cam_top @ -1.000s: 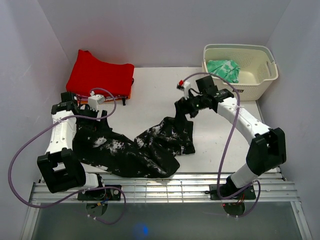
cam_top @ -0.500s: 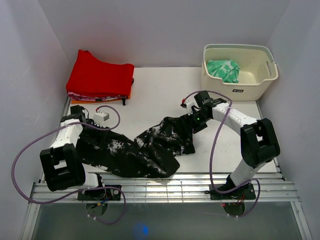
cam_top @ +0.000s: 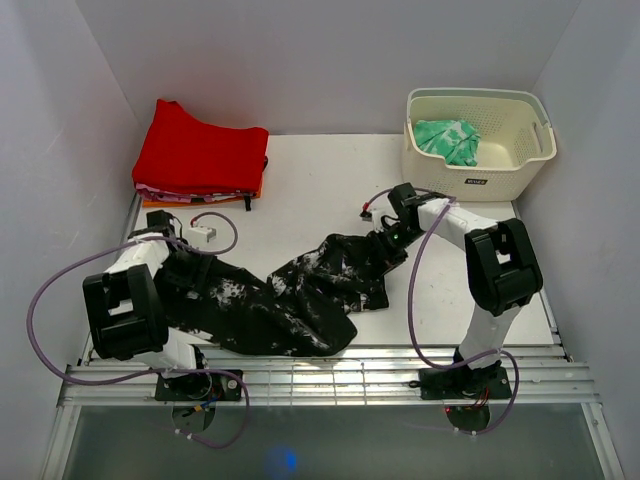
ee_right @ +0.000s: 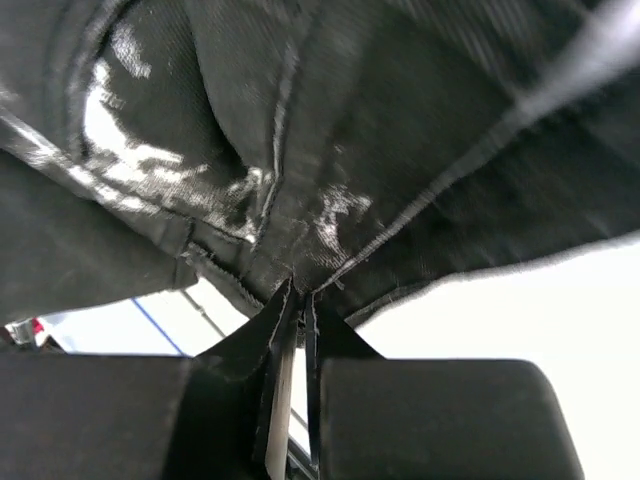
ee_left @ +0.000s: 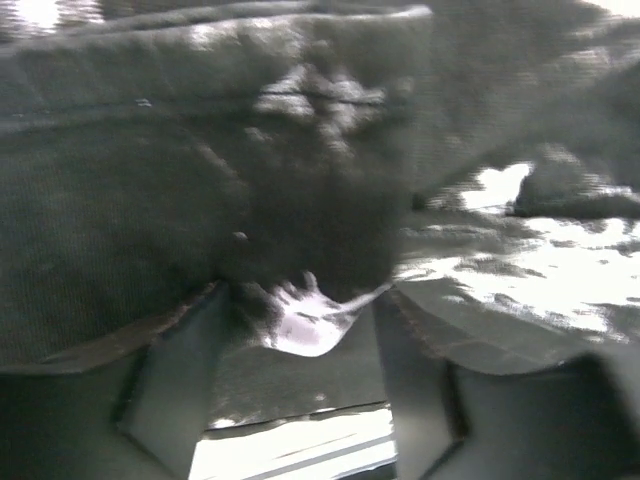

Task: Fold and stack the trousers
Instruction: Flatten the trousers out

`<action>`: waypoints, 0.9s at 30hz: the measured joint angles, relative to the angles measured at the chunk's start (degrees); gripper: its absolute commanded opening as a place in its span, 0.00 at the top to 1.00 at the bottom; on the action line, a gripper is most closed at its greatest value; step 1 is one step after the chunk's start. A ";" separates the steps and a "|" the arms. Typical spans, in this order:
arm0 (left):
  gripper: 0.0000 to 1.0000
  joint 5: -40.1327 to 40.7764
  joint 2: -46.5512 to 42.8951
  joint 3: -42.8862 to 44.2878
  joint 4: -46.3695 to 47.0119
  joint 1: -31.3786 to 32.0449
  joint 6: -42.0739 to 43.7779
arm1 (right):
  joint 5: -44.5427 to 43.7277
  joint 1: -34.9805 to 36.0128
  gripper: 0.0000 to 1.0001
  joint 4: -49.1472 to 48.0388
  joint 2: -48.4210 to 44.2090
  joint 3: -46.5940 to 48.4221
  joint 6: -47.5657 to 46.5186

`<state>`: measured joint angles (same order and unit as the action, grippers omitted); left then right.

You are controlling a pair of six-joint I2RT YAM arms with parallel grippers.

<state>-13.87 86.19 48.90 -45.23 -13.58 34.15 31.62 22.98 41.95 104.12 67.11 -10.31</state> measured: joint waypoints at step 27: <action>1.00 4.98 21.86 27.23 3.63 -15.08 -2.03 | -3.28 -37.29 0.92 33.29 -22.03 19.32 -35.26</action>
<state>-8.88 108.05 76.14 -41.60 -28.67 32.12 28.34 -14.31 75.24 82.08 86.43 -45.56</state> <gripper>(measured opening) 0.029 0.088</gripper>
